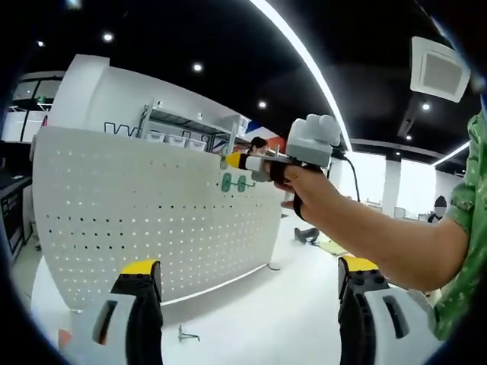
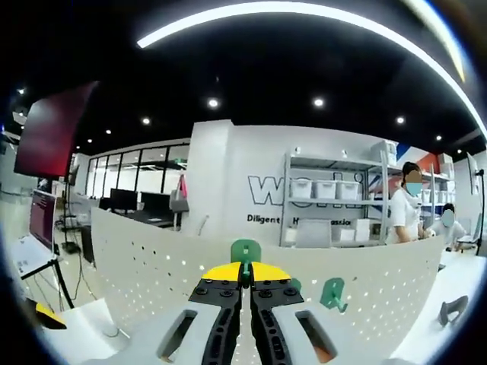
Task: Insert the hook assembly into the mounting plate slot until the hook locks in place.
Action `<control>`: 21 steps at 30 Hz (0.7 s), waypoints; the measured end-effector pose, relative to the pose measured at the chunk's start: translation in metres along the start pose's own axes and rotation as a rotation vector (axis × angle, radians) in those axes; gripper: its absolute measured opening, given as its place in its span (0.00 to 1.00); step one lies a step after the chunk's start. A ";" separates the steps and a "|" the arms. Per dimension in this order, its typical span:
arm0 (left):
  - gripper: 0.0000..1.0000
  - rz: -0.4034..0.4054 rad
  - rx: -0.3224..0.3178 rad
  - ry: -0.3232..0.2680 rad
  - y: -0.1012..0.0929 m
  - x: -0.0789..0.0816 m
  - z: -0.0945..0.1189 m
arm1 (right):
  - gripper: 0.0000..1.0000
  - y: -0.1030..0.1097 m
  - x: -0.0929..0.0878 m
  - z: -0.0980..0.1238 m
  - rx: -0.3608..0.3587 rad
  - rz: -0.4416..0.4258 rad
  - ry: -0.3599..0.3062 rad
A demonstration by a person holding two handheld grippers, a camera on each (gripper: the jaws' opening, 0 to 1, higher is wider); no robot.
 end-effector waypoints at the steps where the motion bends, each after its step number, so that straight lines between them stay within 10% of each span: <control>1: 0.99 0.004 -0.001 0.004 0.001 -0.002 -0.001 | 0.01 0.000 -0.002 -0.002 0.000 -0.006 0.004; 21: 0.97 0.023 0.003 0.018 0.012 -0.009 -0.005 | 0.01 0.003 -0.009 -0.021 -0.008 -0.015 0.016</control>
Point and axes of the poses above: the point that each gripper's makers call its tool centre point, and the gripper's own axes: z roughly backward along the fingers, y roughly to its left, x roughly out of its top, the point moved 2 cm from there along z, roughly backward along the fingers, and after that the axes turned 14 degrees about y, right-handed, at the moved point
